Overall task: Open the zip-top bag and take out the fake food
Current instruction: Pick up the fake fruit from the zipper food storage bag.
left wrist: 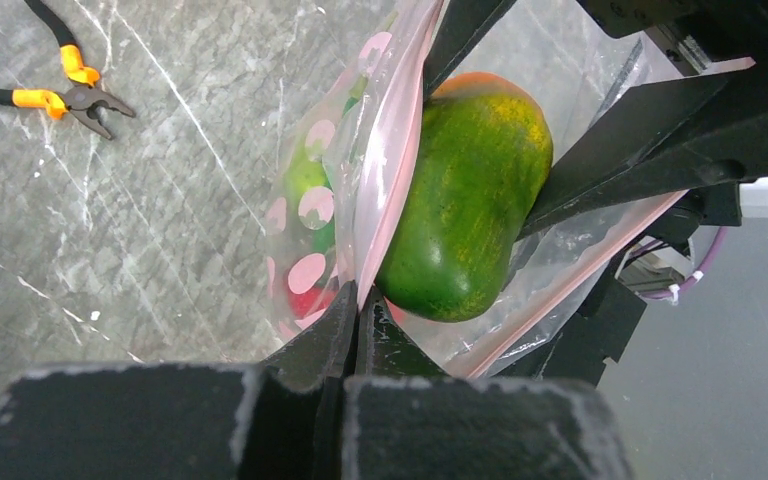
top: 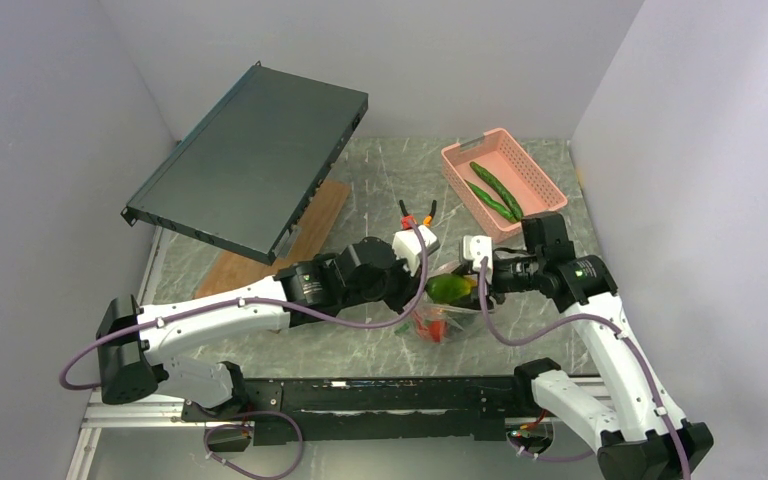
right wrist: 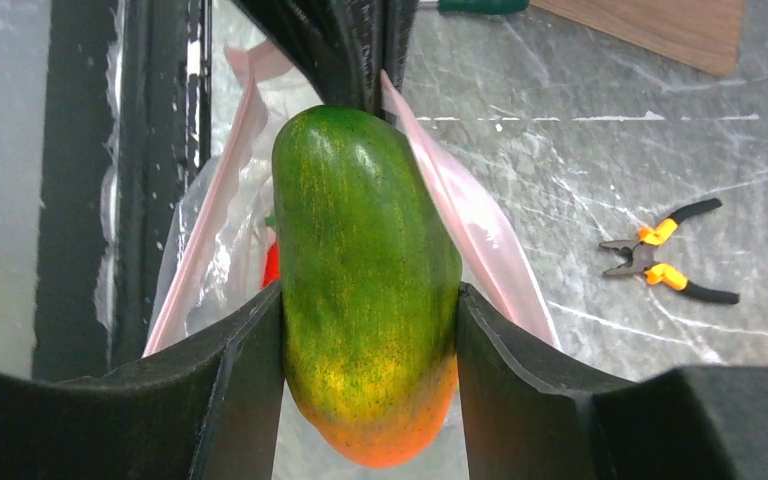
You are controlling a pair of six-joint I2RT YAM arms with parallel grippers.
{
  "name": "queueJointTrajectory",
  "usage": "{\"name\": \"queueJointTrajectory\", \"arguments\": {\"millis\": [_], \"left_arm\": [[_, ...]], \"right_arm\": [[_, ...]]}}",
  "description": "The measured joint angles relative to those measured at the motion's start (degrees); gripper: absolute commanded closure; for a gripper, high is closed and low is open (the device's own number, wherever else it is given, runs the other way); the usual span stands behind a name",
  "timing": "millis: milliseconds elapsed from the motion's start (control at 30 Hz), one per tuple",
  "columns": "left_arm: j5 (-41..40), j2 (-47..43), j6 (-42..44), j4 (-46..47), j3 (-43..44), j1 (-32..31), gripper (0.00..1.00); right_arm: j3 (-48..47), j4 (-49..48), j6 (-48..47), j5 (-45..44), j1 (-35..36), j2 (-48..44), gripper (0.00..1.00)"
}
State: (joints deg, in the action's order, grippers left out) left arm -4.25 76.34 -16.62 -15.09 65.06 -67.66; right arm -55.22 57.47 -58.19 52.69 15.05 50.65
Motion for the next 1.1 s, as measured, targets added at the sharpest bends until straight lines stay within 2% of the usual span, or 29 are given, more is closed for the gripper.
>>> {"name": "queueJointTrajectory", "arguments": {"millis": [367,733,1100], "left_arm": [[-0.6,0.9,0.4,0.5,0.0,0.7,1.00],[0.1,2.0,-0.9,0.3,-2.2,0.2,1.00],[-0.2,1.5,-2.7,2.7,-4.5,0.2,1.00]], "right_arm": [[0.0,-7.1,20.4,6.6,-2.3,1.1,1.00],[-2.8,-6.5,18.9,16.3,-5.5,1.5,1.00],[-2.9,-13.5,31.9,17.1,-9.2,1.9,1.00]]}}
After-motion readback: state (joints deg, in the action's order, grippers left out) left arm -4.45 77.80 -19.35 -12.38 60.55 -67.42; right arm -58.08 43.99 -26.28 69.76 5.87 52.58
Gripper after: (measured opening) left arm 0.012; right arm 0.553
